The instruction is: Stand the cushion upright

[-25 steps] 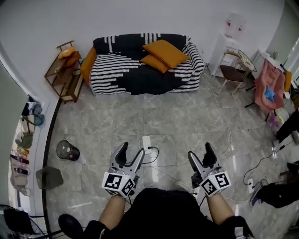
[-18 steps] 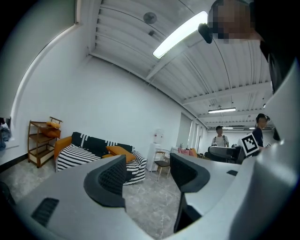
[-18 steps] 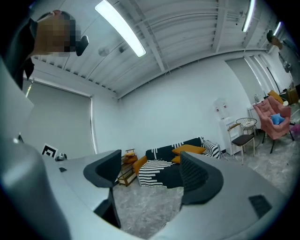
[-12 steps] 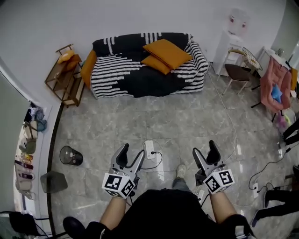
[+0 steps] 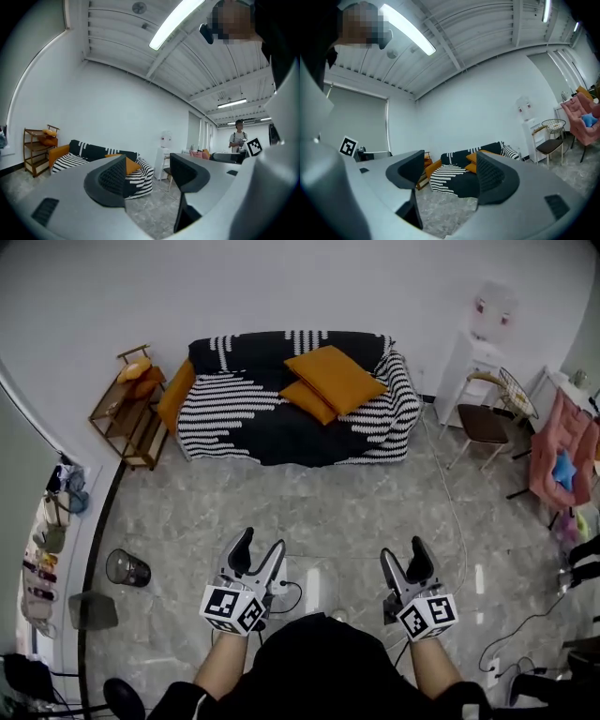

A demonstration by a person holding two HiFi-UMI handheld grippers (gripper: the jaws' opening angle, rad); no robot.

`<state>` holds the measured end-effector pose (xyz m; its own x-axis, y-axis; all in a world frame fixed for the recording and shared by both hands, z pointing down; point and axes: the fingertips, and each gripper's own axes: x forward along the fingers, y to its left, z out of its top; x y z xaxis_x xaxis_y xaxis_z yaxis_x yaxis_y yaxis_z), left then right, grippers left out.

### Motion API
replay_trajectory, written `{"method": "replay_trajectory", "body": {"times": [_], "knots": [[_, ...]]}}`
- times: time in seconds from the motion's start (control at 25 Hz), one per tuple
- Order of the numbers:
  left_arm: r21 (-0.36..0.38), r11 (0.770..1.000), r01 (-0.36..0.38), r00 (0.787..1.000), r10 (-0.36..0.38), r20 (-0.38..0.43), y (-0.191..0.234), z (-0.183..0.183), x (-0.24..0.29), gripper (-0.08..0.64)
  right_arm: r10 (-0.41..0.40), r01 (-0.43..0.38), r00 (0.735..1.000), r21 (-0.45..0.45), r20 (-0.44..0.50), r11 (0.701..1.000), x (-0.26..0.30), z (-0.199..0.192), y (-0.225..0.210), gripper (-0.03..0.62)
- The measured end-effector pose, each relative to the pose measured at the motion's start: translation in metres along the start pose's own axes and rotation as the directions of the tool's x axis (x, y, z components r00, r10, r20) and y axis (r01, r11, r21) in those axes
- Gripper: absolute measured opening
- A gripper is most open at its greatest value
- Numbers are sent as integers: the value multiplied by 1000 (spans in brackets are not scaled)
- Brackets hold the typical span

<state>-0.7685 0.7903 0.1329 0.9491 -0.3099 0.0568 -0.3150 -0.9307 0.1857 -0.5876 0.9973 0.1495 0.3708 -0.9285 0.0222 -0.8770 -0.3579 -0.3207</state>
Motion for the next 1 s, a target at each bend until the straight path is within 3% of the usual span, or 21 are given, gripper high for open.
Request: {"method": "replay_trajectory", "body": {"times": [0.16,0.48,0.76,1.0], "knots": [[12,1000,-2,1000,2,12,-19,4,52,308,-13,13,1000,17,19,1000,6,16,-53,348],[37,998,53,996,-50,-67,-32,-7,118,308,-111,109,994,94,23,990,17,24,-116,337],[25,996,82,994,-80,-72,-6,-16,191,308,-178,176,984,95,6,980,60,27,-160,316],[48,996,74,997,-73,-17,47,12,267,308,-169,169,986,84,0,982,158,46,-182,316]]}}
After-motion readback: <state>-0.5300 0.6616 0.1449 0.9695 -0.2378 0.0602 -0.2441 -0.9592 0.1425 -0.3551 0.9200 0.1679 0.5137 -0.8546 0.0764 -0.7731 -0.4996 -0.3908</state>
